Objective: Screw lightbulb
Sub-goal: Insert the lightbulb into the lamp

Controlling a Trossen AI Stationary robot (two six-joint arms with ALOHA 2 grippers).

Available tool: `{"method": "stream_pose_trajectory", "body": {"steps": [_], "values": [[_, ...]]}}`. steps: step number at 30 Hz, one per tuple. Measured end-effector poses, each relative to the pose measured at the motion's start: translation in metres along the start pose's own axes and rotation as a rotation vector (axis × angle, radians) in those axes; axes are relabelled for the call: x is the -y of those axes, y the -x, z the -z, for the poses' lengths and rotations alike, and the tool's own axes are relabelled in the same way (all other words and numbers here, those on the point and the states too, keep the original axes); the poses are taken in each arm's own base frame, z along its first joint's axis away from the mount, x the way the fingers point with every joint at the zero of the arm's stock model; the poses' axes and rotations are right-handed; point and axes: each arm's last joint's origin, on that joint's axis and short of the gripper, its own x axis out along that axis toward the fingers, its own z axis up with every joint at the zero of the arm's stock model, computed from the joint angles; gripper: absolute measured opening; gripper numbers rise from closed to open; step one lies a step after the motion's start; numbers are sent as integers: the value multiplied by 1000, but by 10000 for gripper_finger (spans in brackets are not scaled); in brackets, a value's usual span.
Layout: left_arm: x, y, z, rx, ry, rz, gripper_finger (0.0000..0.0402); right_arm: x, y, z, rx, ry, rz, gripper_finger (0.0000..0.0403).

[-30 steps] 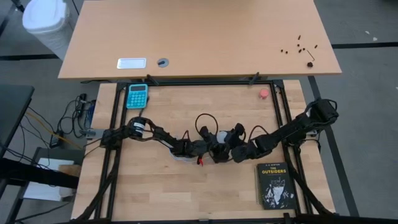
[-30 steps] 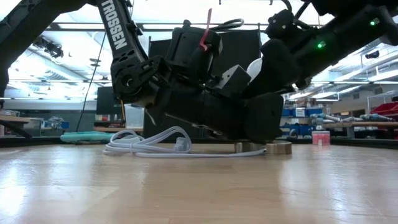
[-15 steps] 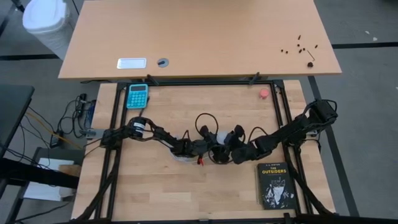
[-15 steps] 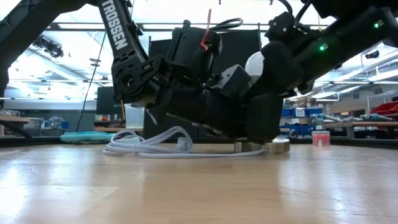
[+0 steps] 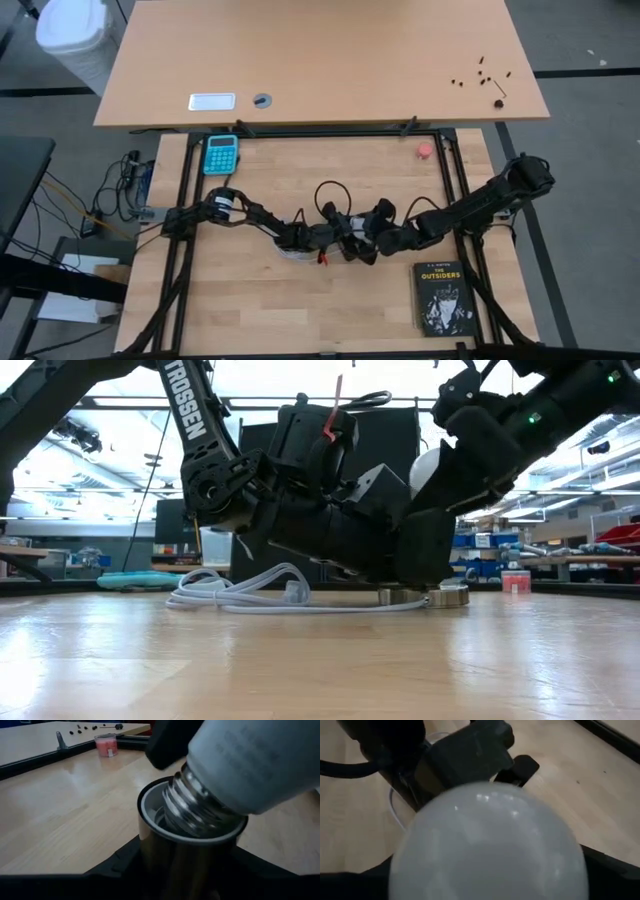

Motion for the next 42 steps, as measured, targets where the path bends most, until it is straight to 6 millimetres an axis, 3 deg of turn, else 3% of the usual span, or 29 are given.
{"method": "stream_pose_trajectory", "body": {"steps": [7,18,28,42], "values": [[2,0,-2,8,4,64,193,8,5,-9,-3,68,-35,352],[4,0,-3,18,-48,130,193,26,-8,-18,-73,47,-146,346],[4,0,-3,18,-70,144,193,32,1,-22,-78,80,-170,342],[5,0,-3,14,-65,149,193,31,-1,-19,-119,83,-231,346]]}}
